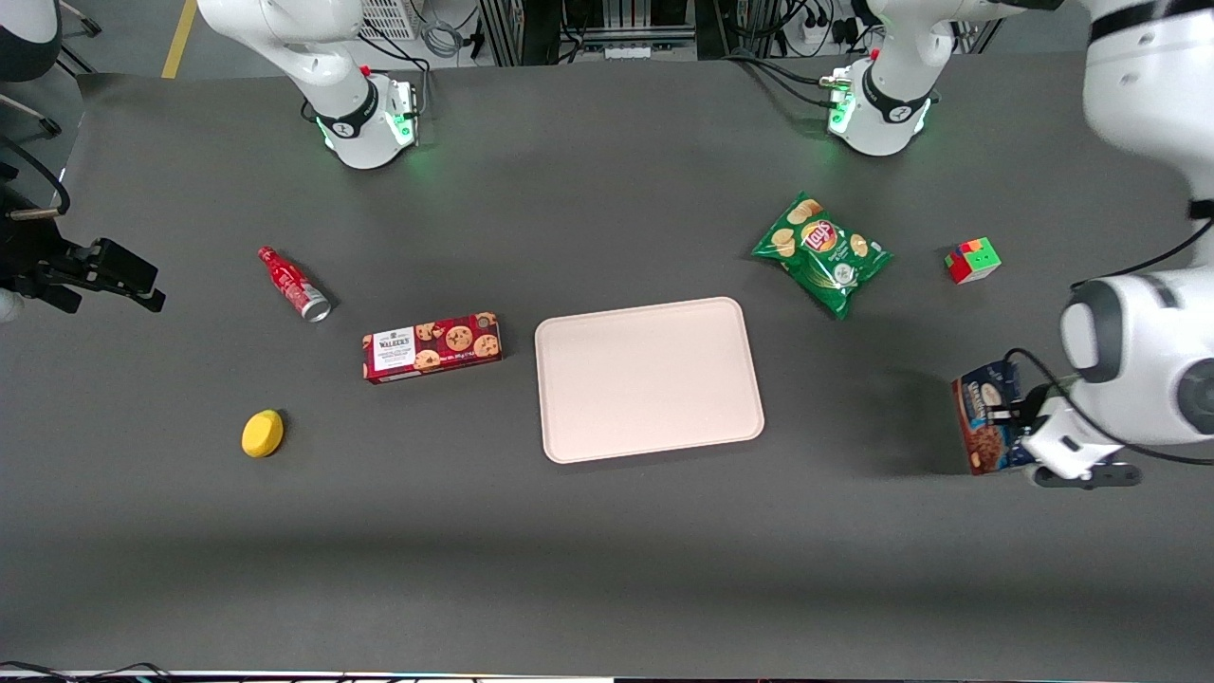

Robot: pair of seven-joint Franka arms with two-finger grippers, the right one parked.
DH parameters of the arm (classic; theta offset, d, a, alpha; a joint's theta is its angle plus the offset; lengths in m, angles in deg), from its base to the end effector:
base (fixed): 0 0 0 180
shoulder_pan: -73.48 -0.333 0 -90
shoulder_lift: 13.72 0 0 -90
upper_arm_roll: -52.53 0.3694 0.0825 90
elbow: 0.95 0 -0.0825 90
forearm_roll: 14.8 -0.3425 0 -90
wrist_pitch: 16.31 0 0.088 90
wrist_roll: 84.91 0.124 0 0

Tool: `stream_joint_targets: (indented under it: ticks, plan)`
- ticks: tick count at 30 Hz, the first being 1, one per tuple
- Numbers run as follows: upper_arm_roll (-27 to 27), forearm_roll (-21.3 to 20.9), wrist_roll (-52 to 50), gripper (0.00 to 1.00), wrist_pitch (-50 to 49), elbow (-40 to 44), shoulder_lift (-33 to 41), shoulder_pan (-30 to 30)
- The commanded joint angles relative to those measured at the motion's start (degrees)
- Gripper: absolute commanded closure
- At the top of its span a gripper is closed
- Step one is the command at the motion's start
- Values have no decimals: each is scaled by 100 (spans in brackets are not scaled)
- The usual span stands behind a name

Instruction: Place cookie box on tray

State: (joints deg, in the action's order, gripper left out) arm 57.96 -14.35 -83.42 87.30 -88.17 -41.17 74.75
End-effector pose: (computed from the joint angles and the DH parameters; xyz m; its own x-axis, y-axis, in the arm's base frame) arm 0.6506 0.0359 0.4173 0.9806 0.0450 -0.1907 0.0397 -0.9987 -0.0315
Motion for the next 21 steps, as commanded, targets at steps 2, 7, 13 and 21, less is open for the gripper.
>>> stream_joint_targets:
  ticks: [2,7,13,21]
  plan:
    - [-331,26,-859,100,-1815,1382,336,31]
    - [-849,43,-1659,100,-2643,1911,538,40]
    - [-1736,289,-2836,100,-2811,1859,767,40]
    - [-2774,368,-3576,100,-2118,1324,565,75]
